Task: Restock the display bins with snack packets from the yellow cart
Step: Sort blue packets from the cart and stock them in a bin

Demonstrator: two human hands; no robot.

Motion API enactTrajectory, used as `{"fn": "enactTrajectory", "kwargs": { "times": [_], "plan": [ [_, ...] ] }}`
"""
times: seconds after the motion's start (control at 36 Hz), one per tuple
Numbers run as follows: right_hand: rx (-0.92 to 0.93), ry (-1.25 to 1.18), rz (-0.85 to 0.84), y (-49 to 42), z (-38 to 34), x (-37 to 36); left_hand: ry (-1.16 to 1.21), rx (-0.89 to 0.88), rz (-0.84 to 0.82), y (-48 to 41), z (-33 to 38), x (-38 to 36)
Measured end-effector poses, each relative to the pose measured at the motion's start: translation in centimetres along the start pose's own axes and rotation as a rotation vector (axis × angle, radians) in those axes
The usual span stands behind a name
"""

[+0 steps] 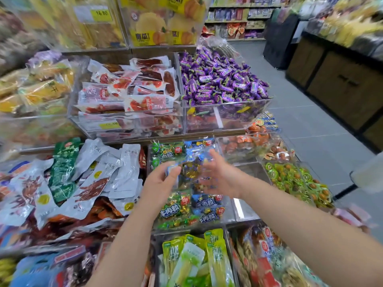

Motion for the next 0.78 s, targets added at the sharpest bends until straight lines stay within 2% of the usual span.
{"fn": "enactTrajectory", "kwargs": {
  "times": [0.06,0.14,0.19,0.28,0.33,0.39,0.44,0.47,0.5,0.58,0.64,0.72,0.78],
  "plan": [
    [-0.125,-0.208,-0.173,0.9,0.4,0.5,-0.044,-0.164,-0.115,0.3,0.8,-0.5],
    [-0.167,-0.255,-0.288,2.4,0.7,0.7,-0.108,-0.3,-0.297,0.7,2.0,-1.2],
    [-0.132,-0.188,-0.216,2.8,0.7,1.0,-0.15,-0.277,-0.383,0.8,1.9,-1.0],
    [0.02,0.018,-0.032,3.1,0.6,2.1,-0.265,-0.203,-0.535,1.3,1.2,-0.1],
    [0.091,0.074,-0.018,3.6,0.6,2.6,-0.24,-0.103,-0.605,1.5,0.6,0.2],
    [0.139,0.054,-0.068,4.1,0.5,2.6,0.007,0.036,-0.501,1.6,0.7,-0.3],
    [0.172,0.042,-0.099,4.6,0.4,2.3,0.36,0.235,-0.224,1.4,0.7,-1.0],
    [0.193,0.053,-0.105,4.6,0.4,2.1,0.471,0.309,-0.121,1.3,0.5,-1.2],
    [0.213,0.069,-0.111,4.5,0.4,2.0,0.494,0.335,-0.094,1.2,0.4,-1.2],
    [0.253,0.135,-0.096,4.2,0.6,1.5,0.355,0.296,-0.188,1.2,0.0,-1.1],
    [0.248,0.253,0.0,4.1,0.7,1.3,0.324,0.299,-0.17,1.2,-0.4,-1.1],
    [0.226,0.56,0.207,3.8,0.6,1.2,0.34,0.291,-0.156,1.5,-0.4,-1.6],
    [0.267,0.653,0.28,3.7,0.3,1.5,0.117,0.227,-0.208,1.7,-0.9,-1.7]
  ]
}}
Point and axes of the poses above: each hand's wrist, its own y-axis away from the middle knuckle, its own x-axis out of the back of the hand, z = x × y, the point moved 2 cm from there along -y, towards the middle knuckle, and after that the axes turned 14 degrees about -x, right-handed, at the moved point
